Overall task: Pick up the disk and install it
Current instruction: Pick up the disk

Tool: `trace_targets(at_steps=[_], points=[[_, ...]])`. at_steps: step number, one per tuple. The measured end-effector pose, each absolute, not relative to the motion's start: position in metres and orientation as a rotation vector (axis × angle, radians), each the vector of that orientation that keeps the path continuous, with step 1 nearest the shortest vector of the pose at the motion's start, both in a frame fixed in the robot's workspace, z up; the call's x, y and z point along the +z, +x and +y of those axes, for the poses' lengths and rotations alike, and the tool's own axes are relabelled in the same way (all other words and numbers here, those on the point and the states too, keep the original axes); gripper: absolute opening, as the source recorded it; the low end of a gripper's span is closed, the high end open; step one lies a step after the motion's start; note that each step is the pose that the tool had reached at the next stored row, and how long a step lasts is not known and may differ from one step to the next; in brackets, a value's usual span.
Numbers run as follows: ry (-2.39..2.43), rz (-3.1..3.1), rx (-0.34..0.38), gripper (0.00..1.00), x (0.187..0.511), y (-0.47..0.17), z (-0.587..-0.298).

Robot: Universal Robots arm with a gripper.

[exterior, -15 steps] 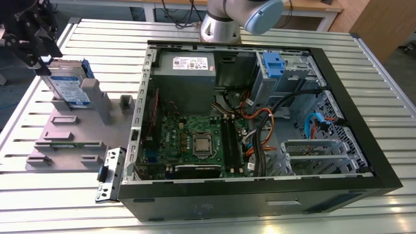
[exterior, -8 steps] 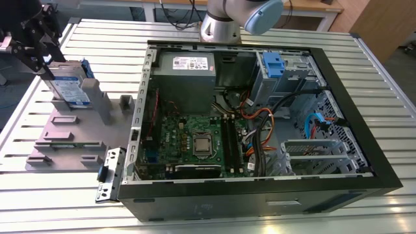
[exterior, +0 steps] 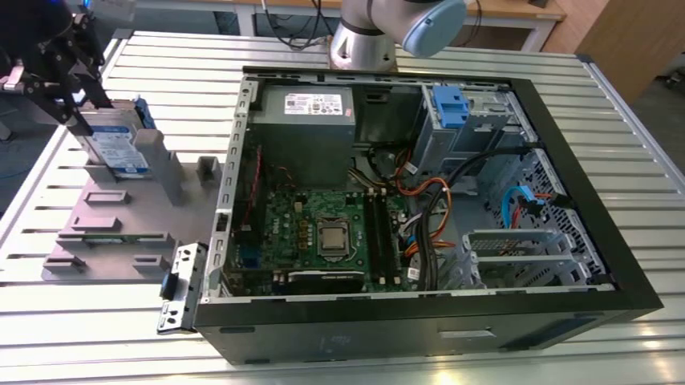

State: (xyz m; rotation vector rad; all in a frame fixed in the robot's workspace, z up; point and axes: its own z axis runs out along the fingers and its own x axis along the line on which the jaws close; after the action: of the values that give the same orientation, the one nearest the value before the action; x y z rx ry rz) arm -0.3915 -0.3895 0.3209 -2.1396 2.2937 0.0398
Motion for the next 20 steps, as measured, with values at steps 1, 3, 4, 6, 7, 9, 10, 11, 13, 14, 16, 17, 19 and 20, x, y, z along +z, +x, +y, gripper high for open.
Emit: trace_targets(at_steps=[1, 3, 4, 6, 7, 9, 10, 11, 13, 14, 16, 17, 19, 20], points=[[-2.14, 2.294, 0.04, 0.59, 0.3208, -0.3918, -0.3894], [-2.14, 2.294, 0.04, 0.59, 0.3206, -0.392, -0.3887], [-2.14, 2.294, 0.04, 0.59, 0.3206, -0.3921, -0.3887], [-2.141, 2.293, 0.04, 0.59, 0.3206, -0.3921, -0.3887], [-2.141, 2.292, 0.04, 0.59, 0.3206, -0.3921, -0.3887], [-2.142, 2.29, 0.039, 0.59, 0.3205, -0.3926, -0.3878], [-2.143, 2.29, 0.039, 0.59, 0.3206, -0.3927, -0.387], [-2.144, 2.289, 0.039, 0.59, 0.3206, -0.3927, -0.386], [-2.145, 2.288, 0.039, 0.59, 0.3205, -0.3929, -0.3846], [-2.146, 2.287, 0.039, 0.59, 0.3205, -0.393, -0.3843], [-2.147, 2.285, 0.038, 0.59, 0.3205, -0.3929, -0.3834], [-2.148, 2.284, 0.038, 0.59, 0.3206, -0.393, -0.3828], [-2.15, 2.282, 0.038, 0.59, 0.3206, -0.3931, -0.3811], [-2.151, 2.282, 0.038, 0.59, 0.3206, -0.3931, -0.3798]])
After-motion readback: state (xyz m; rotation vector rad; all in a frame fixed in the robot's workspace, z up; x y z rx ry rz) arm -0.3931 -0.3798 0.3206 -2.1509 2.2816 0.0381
